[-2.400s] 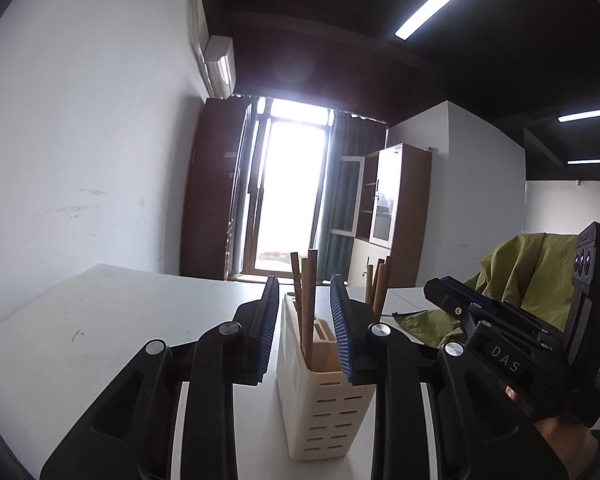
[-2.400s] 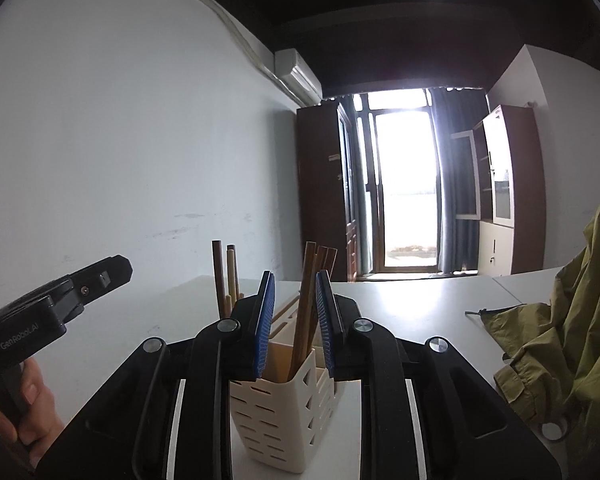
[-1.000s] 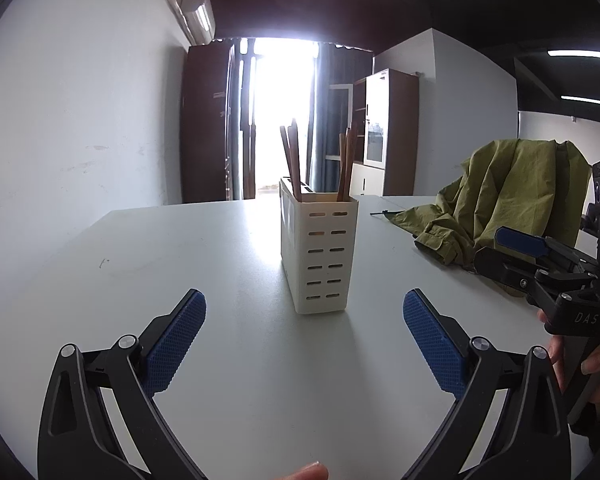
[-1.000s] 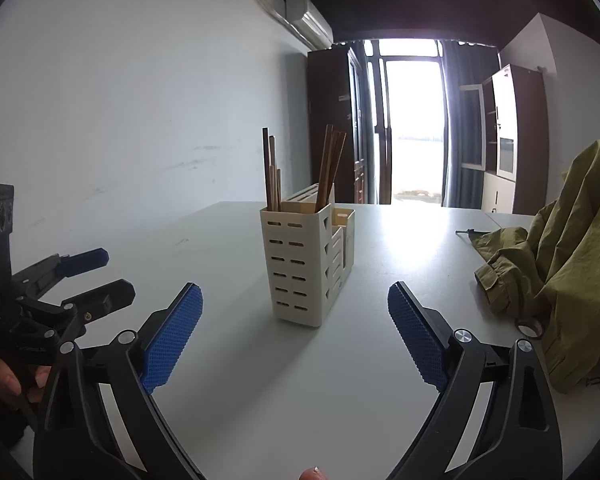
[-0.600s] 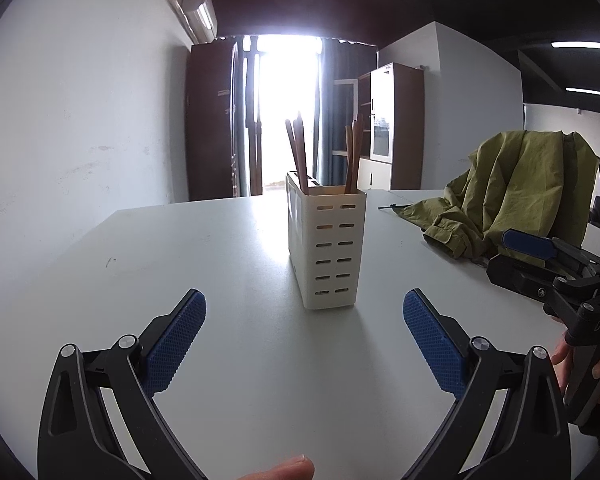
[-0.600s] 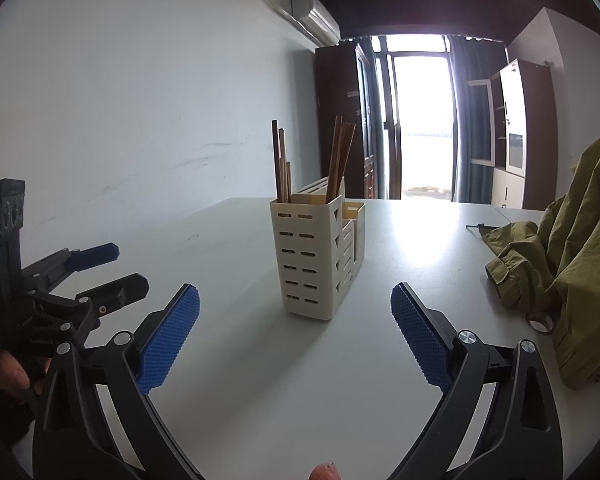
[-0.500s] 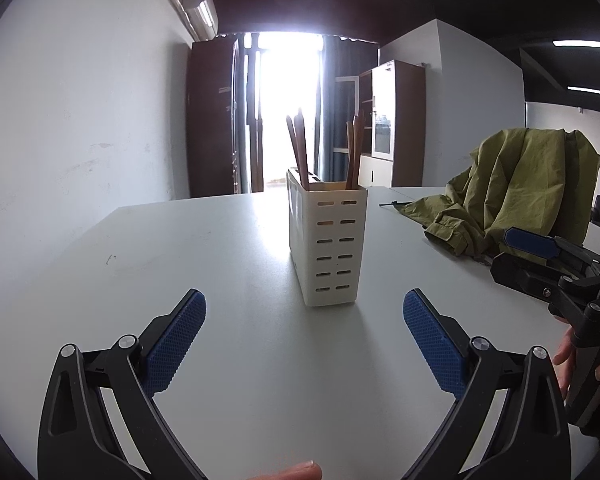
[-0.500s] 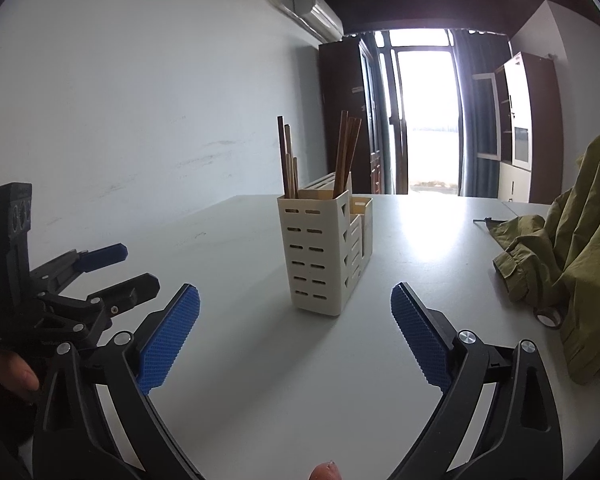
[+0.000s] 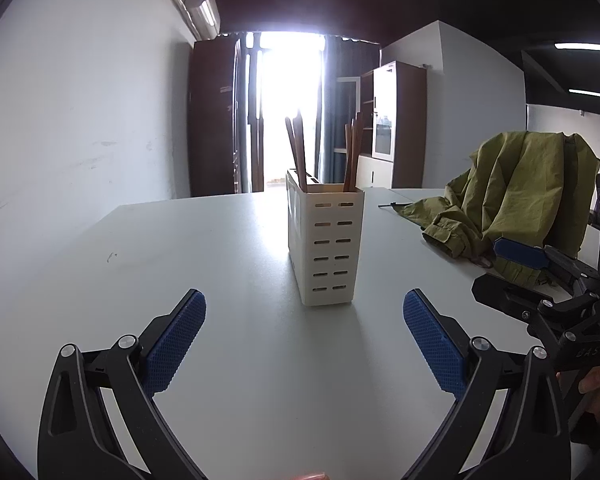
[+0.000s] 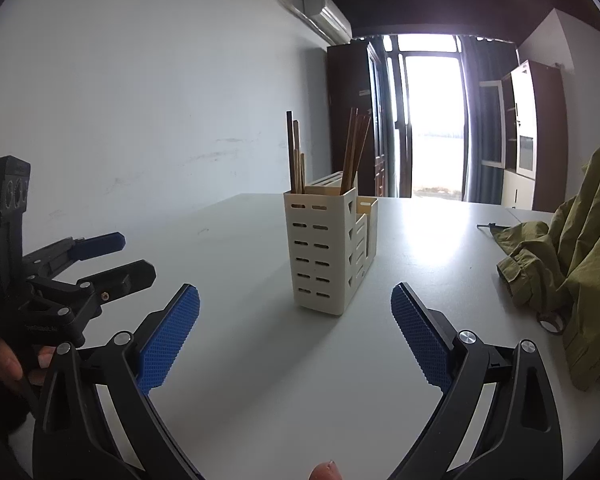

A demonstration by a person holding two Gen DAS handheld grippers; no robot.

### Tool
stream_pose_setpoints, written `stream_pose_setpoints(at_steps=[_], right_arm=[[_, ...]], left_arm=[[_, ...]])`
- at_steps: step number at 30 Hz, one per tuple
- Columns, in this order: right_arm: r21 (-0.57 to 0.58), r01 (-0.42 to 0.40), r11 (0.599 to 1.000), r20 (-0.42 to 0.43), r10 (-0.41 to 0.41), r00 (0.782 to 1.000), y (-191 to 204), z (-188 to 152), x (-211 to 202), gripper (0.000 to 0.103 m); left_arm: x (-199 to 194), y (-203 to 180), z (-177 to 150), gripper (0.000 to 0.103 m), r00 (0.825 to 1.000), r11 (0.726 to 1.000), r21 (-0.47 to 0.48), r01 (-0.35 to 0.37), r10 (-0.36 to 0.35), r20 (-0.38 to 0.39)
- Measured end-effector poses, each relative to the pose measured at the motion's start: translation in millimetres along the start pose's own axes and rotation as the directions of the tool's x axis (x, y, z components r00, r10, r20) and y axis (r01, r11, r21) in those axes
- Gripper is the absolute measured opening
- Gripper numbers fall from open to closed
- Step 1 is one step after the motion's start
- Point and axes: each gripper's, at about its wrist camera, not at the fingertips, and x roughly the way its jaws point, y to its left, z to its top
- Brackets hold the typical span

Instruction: Organize utensils

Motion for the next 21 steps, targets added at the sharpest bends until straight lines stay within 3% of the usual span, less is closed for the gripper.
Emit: stream_pose_setpoints(at_steps=[21], right_arm=[[0.009,0.002,1.000,-0.024,-0.002,1.000,-6.7,-5.7,1.5,0.098]], left_arm=[[14.8,-6.3,-8.7,0.097,0.995,1.000,0.024,0.011,-0.009,-0.095]])
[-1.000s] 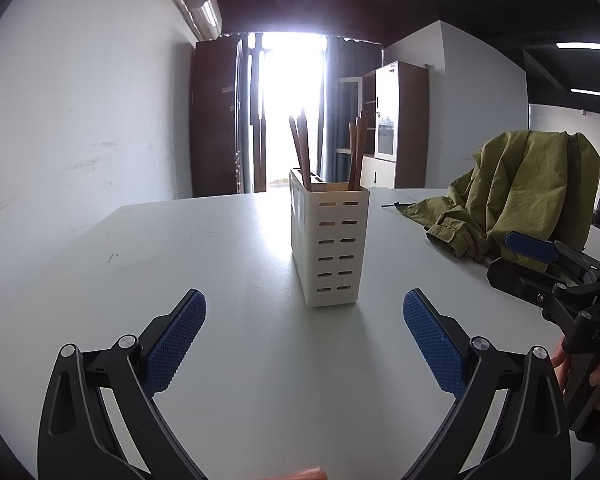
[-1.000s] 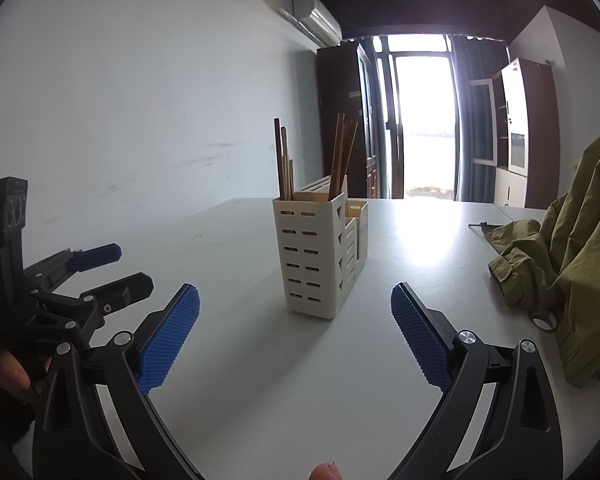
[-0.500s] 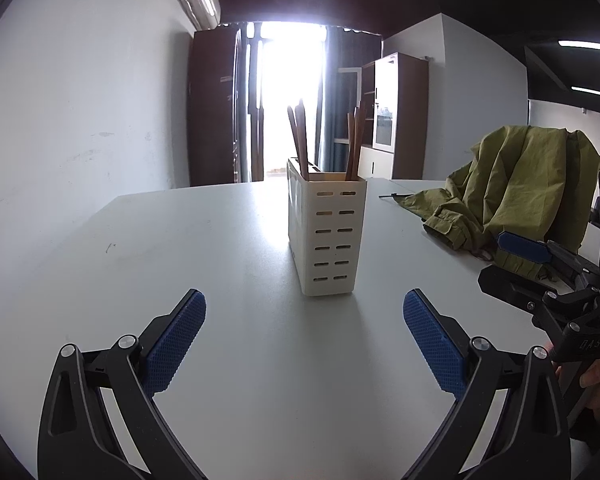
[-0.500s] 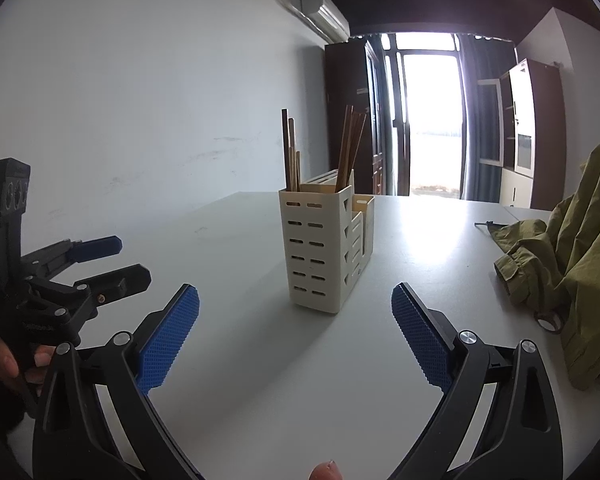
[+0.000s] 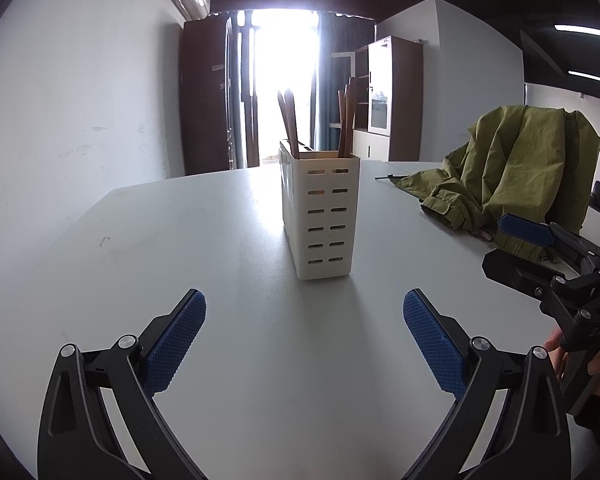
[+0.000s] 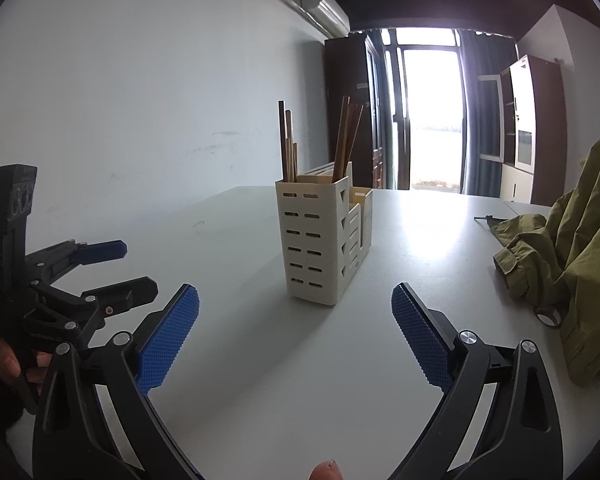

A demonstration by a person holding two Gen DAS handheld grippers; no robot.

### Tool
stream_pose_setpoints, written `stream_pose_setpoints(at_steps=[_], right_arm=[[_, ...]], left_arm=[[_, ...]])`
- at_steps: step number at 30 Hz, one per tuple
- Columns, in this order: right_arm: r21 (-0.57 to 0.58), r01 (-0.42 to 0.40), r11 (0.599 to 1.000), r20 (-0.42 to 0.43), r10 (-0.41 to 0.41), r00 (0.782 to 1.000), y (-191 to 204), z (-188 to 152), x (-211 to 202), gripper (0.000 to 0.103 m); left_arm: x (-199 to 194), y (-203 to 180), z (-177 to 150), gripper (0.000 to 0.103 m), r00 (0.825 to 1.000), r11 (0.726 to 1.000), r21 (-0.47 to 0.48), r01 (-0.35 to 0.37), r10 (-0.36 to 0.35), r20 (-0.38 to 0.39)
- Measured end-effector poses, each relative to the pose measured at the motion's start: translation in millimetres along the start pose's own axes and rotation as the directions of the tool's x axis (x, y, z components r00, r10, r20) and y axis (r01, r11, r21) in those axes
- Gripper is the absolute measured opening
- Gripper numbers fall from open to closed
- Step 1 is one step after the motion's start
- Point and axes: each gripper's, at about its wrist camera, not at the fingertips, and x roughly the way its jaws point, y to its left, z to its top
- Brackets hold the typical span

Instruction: Organize utensils

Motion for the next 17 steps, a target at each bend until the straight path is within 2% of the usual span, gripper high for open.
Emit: stream_pose_setpoints(at_steps=[8,11,17], right_arm=[[-0.008,-0.001,1.000,-0.009,0.001,1.000,2.5,-1.2,1.7,0.098],[-0.004,0.001,1.000,-0.007,-0.001,1.000,1.6,-1.0,1.7,0.098],[-0.003,0.004,1.000,-0.009,-0.004,1.000,1.6,-0.9,3.0,0.098]], left_arm=[[1.5,-2.3,-1.4,0.097,1.000,1.000,0.006,0.001,-0.001,-0.013],[-1.1,0.4,-0.5,0.097,1.000,1.000,-0.009,-0.029,0.029,0.010],[-1.5,2.1,-0.6,0.097,0.999,0.999,-0.009,-0.034,0.034,0.012]])
